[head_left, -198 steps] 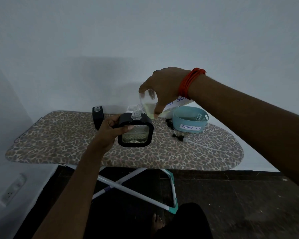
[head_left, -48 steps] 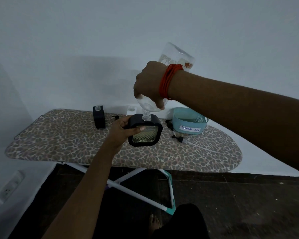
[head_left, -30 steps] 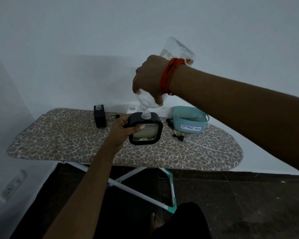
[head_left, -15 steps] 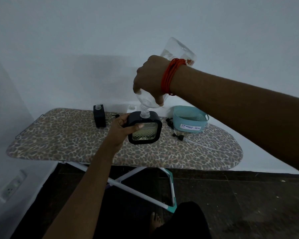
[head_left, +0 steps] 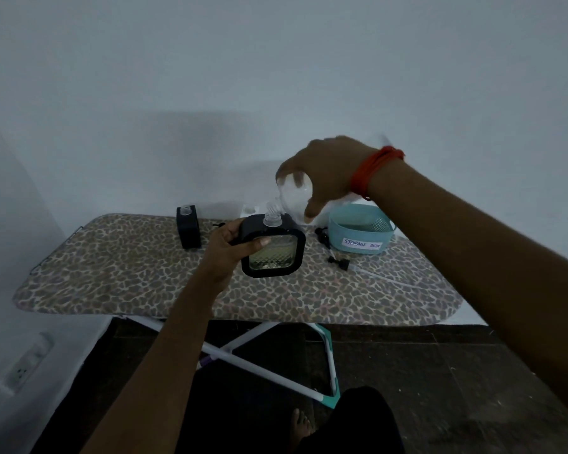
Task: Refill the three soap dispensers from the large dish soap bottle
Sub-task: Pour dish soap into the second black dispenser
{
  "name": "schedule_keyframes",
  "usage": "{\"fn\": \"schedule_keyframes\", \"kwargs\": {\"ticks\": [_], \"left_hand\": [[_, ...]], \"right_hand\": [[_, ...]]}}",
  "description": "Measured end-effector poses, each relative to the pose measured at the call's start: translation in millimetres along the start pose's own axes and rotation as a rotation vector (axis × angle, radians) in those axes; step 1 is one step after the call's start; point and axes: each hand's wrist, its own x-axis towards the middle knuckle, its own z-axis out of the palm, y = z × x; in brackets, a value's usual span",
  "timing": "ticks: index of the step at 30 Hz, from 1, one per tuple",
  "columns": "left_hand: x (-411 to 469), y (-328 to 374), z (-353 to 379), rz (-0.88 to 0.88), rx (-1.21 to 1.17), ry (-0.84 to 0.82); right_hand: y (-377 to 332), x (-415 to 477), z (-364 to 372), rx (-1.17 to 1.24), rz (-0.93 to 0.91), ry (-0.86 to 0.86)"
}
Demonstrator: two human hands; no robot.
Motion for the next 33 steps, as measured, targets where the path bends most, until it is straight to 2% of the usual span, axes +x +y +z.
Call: {"fn": "schedule_keyframes", "kwargs": {"ticks": [2,6,9,11,15,20,33], "left_hand": [[3,0,1,-0.015,0.007,-0.014],[6,-1,3,-0.013,0.023,-0.023],[6,-4,2,-0.026,0.026,-0.005],[5,-8,-1,-0.027,0.010,-0.004],[2,-13,-6,-0.026,-0.023,-0.015],[1,-21,-8,-0.074,-0.038,0.024],[8,-33,-6,-0.062,-0.023,-0.027]], "right_hand": [[9,-13,16,0.242,0.037,0.080],[31,-32,66,0.772,0.170,0.422],[45,-42,115,0.983,0.390,0.651],[55,-49,155,1.014,0.524,0.730],[62,-62,230,1.055,0.707,0.730],[59,-67,285,1.132,0.713,0.683],[70,-65,301,1.114,0.658,0.617]]}}
